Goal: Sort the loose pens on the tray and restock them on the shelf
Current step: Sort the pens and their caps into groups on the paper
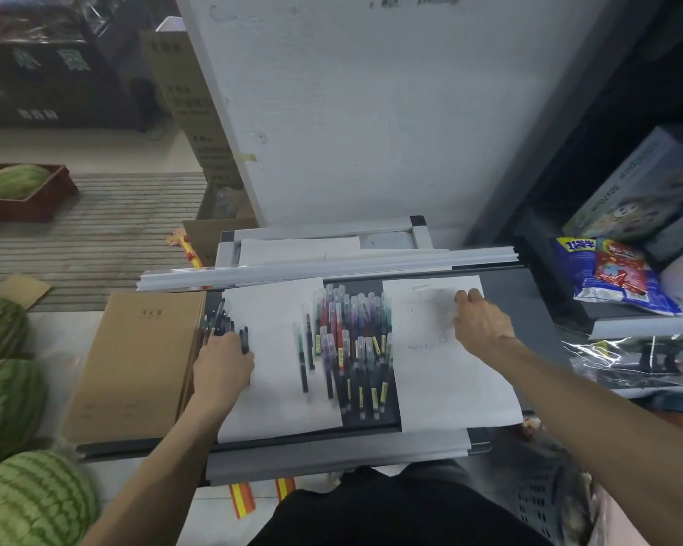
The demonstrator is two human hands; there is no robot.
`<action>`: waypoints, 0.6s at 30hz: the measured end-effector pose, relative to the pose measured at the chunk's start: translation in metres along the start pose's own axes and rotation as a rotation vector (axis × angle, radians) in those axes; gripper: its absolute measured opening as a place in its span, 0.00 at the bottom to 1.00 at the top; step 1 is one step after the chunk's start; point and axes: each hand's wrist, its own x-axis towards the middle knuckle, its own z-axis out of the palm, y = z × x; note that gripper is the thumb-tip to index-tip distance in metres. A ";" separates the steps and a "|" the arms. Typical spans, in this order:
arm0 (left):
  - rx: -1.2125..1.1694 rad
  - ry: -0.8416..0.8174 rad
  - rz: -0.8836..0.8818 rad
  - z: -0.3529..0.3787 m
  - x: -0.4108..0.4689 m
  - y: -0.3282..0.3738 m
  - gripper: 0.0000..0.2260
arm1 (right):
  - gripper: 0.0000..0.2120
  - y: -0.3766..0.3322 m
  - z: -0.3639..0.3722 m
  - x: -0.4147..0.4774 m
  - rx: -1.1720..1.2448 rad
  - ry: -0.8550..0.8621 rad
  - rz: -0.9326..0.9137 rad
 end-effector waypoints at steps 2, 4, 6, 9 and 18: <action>0.003 -0.004 -0.005 -0.001 0.000 0.004 0.08 | 0.14 -0.003 0.000 0.001 0.016 -0.005 0.004; -0.013 -0.016 -0.025 -0.001 0.001 0.005 0.09 | 0.12 -0.004 0.000 0.001 0.025 -0.006 0.010; -0.040 -0.021 -0.038 -0.001 0.001 0.005 0.09 | 0.09 -0.005 -0.001 0.001 0.033 -0.013 0.013; -0.052 -0.011 -0.043 0.001 0.000 0.005 0.10 | 0.04 -0.006 -0.003 0.001 0.048 -0.009 0.028; -0.003 -0.006 -0.037 -0.001 -0.002 0.008 0.06 | 0.05 -0.007 -0.003 -0.009 0.213 0.051 0.012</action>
